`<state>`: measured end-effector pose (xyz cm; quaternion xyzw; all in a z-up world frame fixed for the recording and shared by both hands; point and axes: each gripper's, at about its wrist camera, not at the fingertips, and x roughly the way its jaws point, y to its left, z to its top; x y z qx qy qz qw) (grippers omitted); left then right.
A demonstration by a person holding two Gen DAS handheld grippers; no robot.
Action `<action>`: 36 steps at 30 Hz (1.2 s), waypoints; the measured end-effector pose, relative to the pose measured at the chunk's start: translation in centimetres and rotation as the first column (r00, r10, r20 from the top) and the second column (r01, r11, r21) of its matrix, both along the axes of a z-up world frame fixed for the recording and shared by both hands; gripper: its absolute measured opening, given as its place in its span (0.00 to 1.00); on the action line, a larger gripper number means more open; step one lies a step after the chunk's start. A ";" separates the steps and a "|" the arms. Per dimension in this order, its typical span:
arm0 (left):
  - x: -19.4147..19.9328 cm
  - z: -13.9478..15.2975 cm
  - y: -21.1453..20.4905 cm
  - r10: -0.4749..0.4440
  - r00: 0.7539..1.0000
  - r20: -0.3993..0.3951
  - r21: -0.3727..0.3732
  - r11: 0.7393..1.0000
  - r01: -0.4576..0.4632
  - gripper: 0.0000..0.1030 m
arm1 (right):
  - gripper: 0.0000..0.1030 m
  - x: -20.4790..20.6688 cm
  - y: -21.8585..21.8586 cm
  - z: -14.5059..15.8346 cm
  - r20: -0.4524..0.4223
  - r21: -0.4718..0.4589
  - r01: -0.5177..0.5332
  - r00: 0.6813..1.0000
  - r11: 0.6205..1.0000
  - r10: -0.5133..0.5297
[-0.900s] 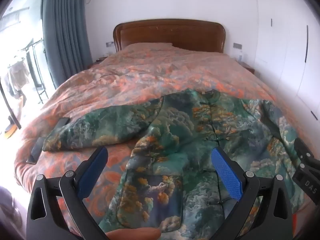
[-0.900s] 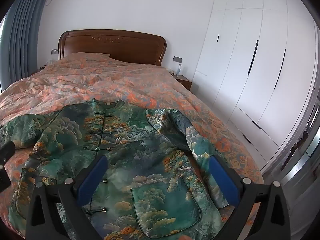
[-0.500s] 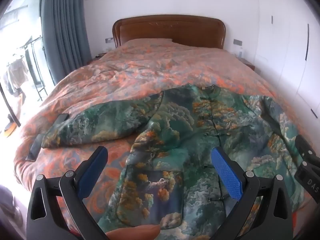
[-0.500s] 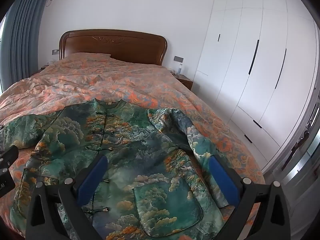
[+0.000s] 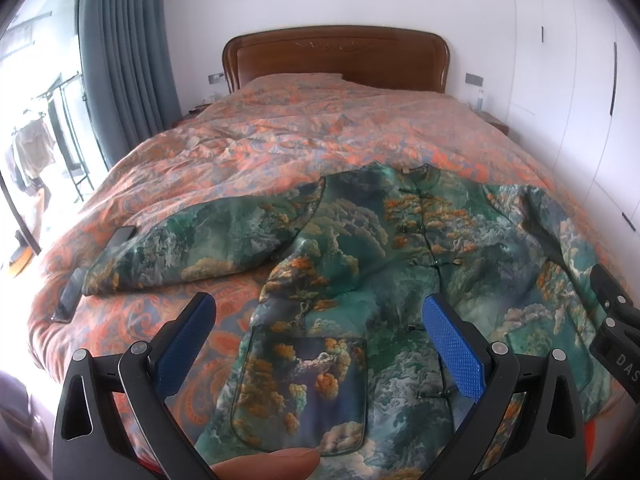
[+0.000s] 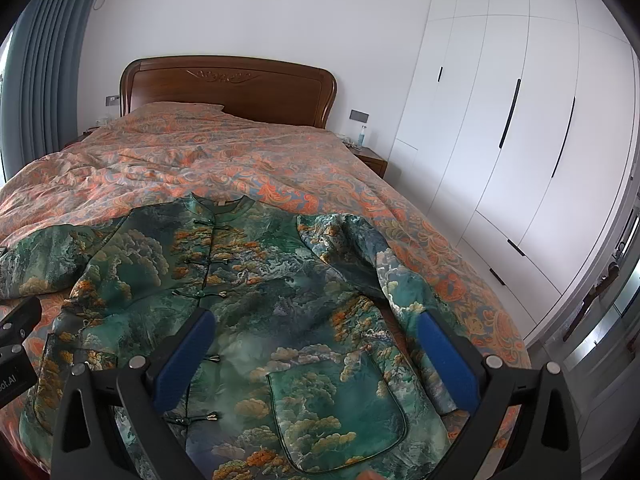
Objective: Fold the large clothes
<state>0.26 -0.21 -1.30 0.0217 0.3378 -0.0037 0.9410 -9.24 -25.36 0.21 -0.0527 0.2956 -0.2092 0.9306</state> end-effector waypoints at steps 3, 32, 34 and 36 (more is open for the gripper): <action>0.0 0.0 0.3 0.001 1.000 0.000 -0.004 1.000 -0.001 1.00 | 1.00 -0.1 -0.1 -0.3 0.001 0.001 -0.002 1.000 1.000 0.002; -0.1 0.1 1.0 0.002 1.000 0.002 0.005 1.000 -0.002 1.00 | 1.00 -0.2 -0.2 -0.3 0.008 -0.004 -0.002 1.000 1.000 0.002; -0.1 0.1 1.0 0.001 1.000 0.001 0.004 1.000 -0.001 1.00 | 1.00 -0.2 -0.2 -0.2 0.010 -0.004 -0.004 1.000 1.000 0.004; -0.1 0.3 1.0 -0.001 1.000 0.003 0.004 1.000 0.001 1.00 | 1.00 -0.2 0.0 -0.1 0.011 -0.007 -0.005 1.000 1.000 0.005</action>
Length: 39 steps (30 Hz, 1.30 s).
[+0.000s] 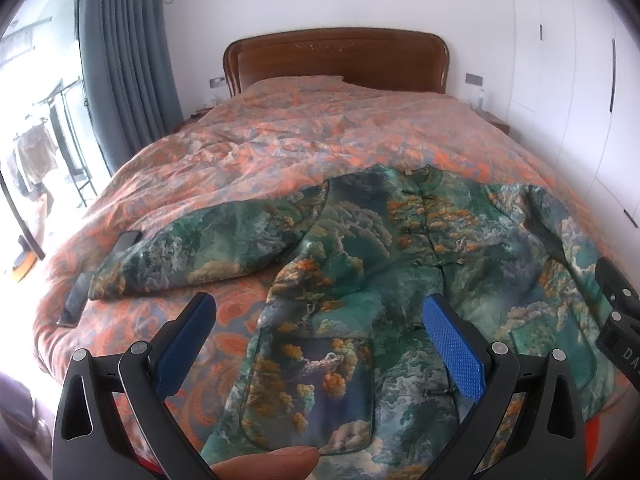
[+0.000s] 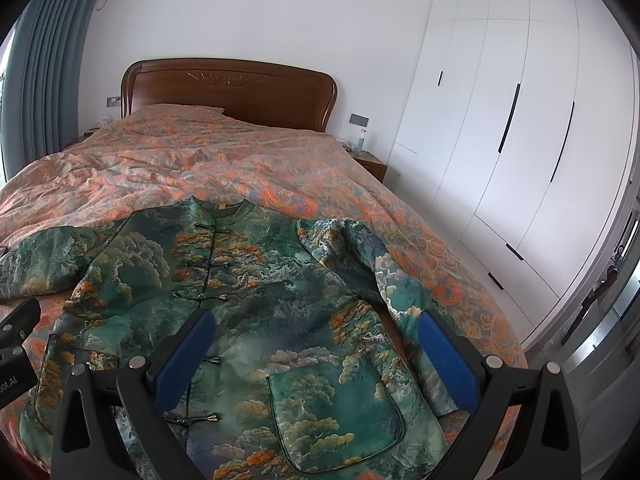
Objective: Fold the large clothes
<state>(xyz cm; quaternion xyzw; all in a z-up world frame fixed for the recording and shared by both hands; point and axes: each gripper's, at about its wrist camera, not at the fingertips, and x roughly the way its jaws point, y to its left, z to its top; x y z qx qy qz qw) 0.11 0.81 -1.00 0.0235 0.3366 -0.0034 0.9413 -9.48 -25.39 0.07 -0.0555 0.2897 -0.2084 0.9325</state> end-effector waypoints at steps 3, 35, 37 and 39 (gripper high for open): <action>-0.3 0.5 0.0 -0.008 1.000 0.002 0.002 1.000 0.008 1.00 | 1.00 0.0 0.0 0.0 0.000 0.000 0.000 1.000 1.000 0.000; -17.7 1.8 4.1 -0.127 0.991 0.038 0.008 0.992 0.127 1.00 | 1.00 -21.2 0.8 1.4 0.028 0.143 -0.032 0.999 0.989 0.028; -18.2 2.0 3.8 -0.126 0.991 0.054 0.008 0.992 0.126 1.00 | 1.00 -22.2 1.1 1.4 0.037 0.128 -0.041 0.999 0.991 0.037; -18.4 2.3 3.7 -0.128 0.989 0.067 -0.003 0.992 0.129 1.00 | 1.00 -22.6 1.0 1.2 0.031 0.124 -0.034 0.999 0.992 0.031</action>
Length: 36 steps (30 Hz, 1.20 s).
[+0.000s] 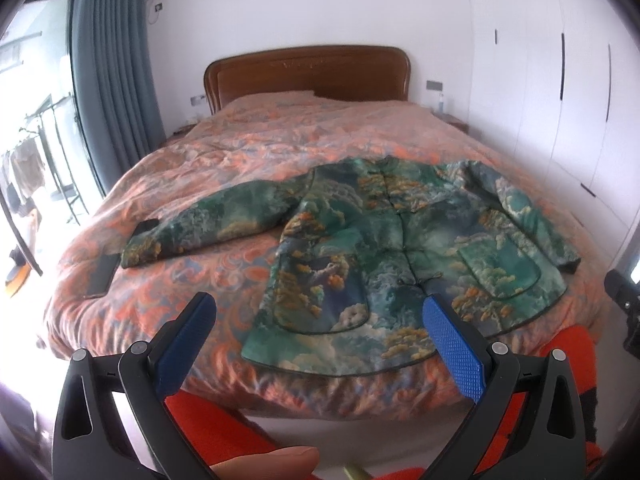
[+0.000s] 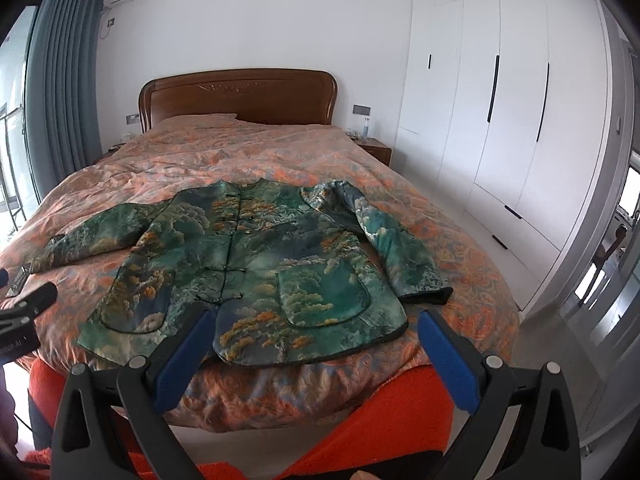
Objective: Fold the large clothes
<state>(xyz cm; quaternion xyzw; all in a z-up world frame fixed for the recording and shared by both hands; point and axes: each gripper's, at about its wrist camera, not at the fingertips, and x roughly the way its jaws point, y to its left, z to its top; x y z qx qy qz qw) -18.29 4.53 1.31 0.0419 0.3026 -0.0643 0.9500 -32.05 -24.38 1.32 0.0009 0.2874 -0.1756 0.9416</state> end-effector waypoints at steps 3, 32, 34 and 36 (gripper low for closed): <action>0.4 0.1 -0.5 -0.004 1.000 -0.007 -0.003 1.000 0.004 1.00 | 1.00 0.0 -0.8 0.0 0.009 0.020 0.014 1.000 1.000 -0.014; 8.0 -2.0 -10.5 -0.117 0.983 -0.140 0.036 0.992 0.123 1.00 | 1.00 9.2 -7.7 -2.5 0.003 -0.007 -0.027 1.000 1.000 0.027; 7.7 -2.5 -9.4 -0.120 0.981 -0.151 0.068 0.989 0.132 1.00 | 1.00 9.2 -6.9 -2.8 -0.012 0.012 -0.014 1.000 1.000 0.014; 7.2 -2.6 -8.1 -0.117 0.982 -0.145 0.081 0.988 0.130 1.00 | 1.00 8.8 -5.9 -2.8 -0.016 0.033 0.000 1.000 0.999 0.000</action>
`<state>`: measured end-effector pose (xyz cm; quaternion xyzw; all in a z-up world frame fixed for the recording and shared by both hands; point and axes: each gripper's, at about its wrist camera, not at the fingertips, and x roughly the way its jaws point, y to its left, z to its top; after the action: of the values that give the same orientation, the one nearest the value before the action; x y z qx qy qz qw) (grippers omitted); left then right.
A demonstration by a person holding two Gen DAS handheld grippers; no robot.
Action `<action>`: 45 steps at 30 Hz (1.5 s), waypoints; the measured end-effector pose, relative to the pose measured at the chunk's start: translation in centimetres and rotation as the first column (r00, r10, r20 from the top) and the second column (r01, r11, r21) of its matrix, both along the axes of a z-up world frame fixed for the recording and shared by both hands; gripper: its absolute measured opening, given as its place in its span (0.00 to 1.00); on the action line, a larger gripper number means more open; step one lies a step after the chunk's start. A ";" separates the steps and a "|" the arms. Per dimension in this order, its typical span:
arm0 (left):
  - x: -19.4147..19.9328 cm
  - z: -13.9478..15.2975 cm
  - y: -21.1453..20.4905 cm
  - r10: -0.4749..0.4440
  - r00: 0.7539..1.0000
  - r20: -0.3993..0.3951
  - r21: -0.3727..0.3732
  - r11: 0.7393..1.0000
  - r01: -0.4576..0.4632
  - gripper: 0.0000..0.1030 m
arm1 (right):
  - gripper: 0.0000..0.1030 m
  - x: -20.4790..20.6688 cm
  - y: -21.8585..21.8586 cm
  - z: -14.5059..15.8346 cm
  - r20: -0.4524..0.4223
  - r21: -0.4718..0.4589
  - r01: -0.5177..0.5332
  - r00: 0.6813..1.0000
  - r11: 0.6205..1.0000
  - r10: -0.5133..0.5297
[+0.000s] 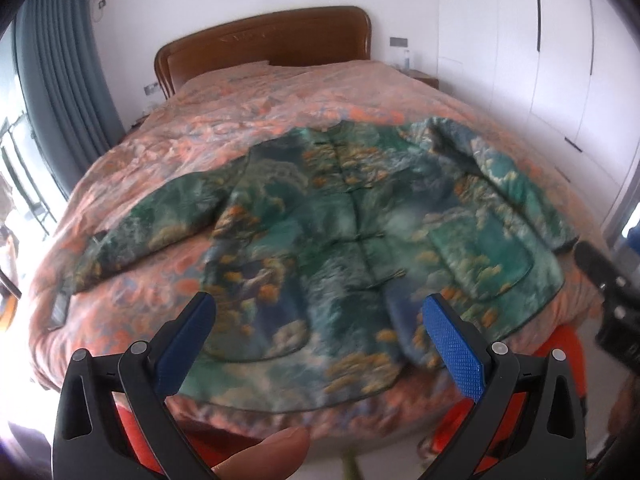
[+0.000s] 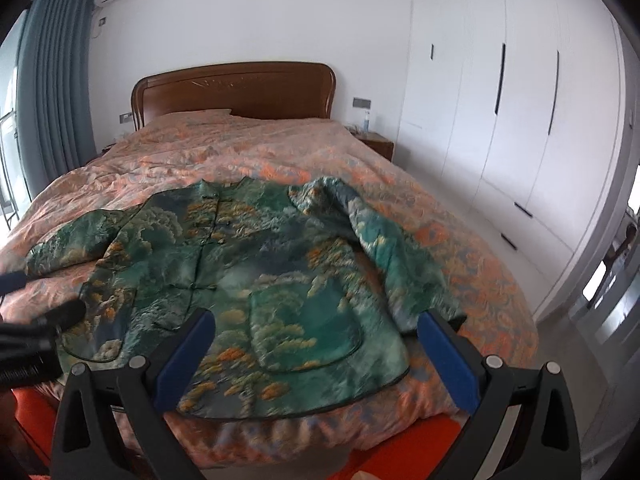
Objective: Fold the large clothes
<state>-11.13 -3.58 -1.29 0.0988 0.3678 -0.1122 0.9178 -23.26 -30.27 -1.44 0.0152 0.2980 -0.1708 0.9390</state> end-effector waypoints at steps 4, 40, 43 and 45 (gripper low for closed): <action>-1.2 0.6 2.1 0.013 1.000 0.023 -0.023 1.000 -0.013 1.00 | 1.00 -1.2 2.1 0.5 0.002 -0.001 0.020 1.000 1.000 -0.020; 1.7 -1.8 3.5 0.084 0.996 -0.037 -0.034 0.996 -0.085 1.00 | 0.99 7.0 -19.2 -13.3 -0.318 -0.212 -0.219 0.937 0.952 0.145; 2.1 -1.9 3.0 0.081 0.995 -0.052 -0.024 0.996 -0.083 1.00 | 0.86 9.7 -19.6 -13.8 -0.331 -0.240 -0.301 0.919 0.923 0.213; 2.1 -1.5 2.7 0.080 0.996 -0.038 -0.016 0.997 -0.081 1.00 | 0.05 11.2 -20.4 -12.9 -0.353 -0.142 -0.329 0.898 0.934 0.262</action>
<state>-9.04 -0.87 -2.79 0.0740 0.3877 -0.0801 0.9153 -12.08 -50.68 -14.30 -0.1523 0.4304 -0.0545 0.8880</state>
